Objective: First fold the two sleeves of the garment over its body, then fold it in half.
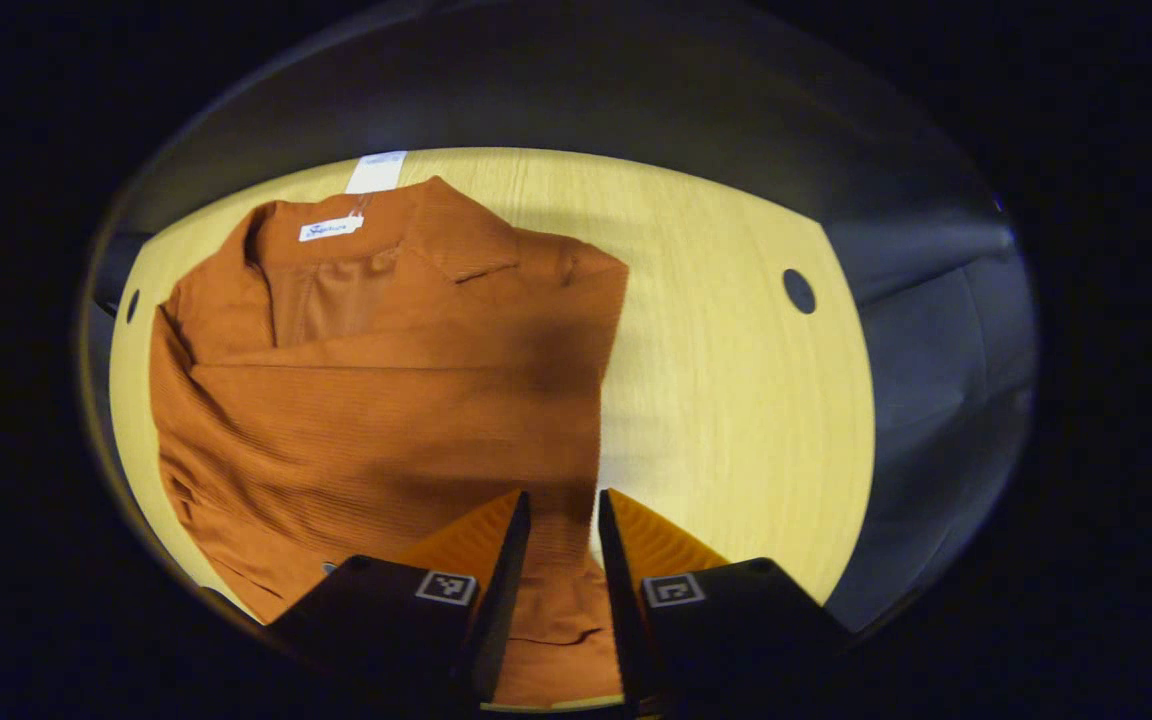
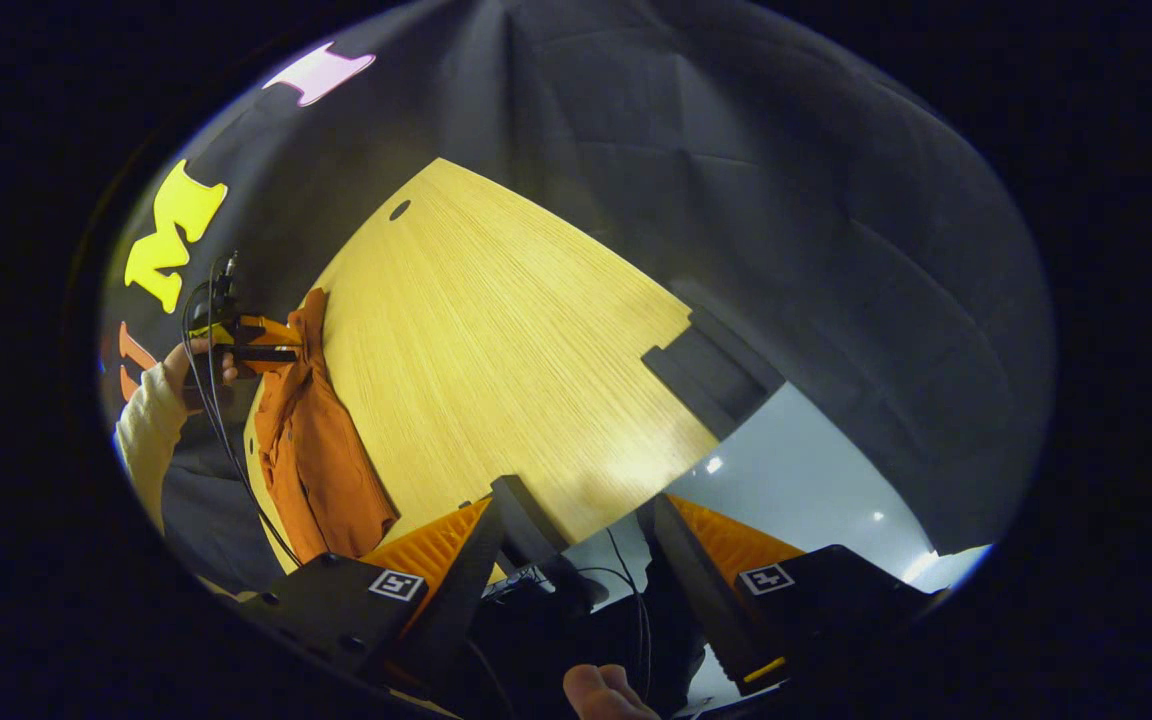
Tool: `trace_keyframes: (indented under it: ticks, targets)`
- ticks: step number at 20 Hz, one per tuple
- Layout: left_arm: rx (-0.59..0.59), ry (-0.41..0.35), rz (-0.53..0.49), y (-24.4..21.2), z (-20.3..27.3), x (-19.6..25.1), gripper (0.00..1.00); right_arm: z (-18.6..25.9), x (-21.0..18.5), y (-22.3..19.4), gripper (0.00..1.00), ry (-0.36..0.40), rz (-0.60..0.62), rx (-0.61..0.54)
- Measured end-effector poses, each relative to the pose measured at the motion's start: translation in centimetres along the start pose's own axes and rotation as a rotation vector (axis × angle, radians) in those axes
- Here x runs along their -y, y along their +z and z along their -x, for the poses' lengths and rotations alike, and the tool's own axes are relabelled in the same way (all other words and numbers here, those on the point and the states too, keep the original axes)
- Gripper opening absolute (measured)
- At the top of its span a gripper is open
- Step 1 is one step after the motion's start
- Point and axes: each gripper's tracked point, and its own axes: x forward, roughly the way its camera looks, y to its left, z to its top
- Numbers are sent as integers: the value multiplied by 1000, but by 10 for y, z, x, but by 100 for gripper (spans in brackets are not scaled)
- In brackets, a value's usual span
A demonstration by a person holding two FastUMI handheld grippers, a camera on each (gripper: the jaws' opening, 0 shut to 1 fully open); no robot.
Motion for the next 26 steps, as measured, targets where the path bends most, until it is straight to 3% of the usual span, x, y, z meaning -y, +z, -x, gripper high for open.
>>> trace_keyframes:
  ticks: [1,2,5,8,12,15,19,25,26]
  targets:
    - [-2,-10,-2,-4,5,6,61,0,-1,0,98,-1,6,-3]
    - [5,-21,-2,-6,11,9,74,1,-5,1,94,5,17,-5]
    - [40,-27,-27,-11,25,13,99,-2,-24,12,98,32,77,-2]
    - [77,-21,-48,-27,48,6,99,-7,-48,22,98,81,144,-10]
    - [159,-82,-52,-54,76,-16,99,-9,-87,39,98,161,264,11]
    - [255,-50,-55,-76,97,-63,100,-16,-105,39,98,189,372,-3]
    - [325,-7,37,-118,113,-130,100,-30,-127,28,98,228,442,-56]
    - [278,83,91,-202,132,-236,100,-63,-165,-13,98,227,490,-186]
    - [264,87,95,-215,135,-251,99,-69,-171,-17,94,210,507,-196]
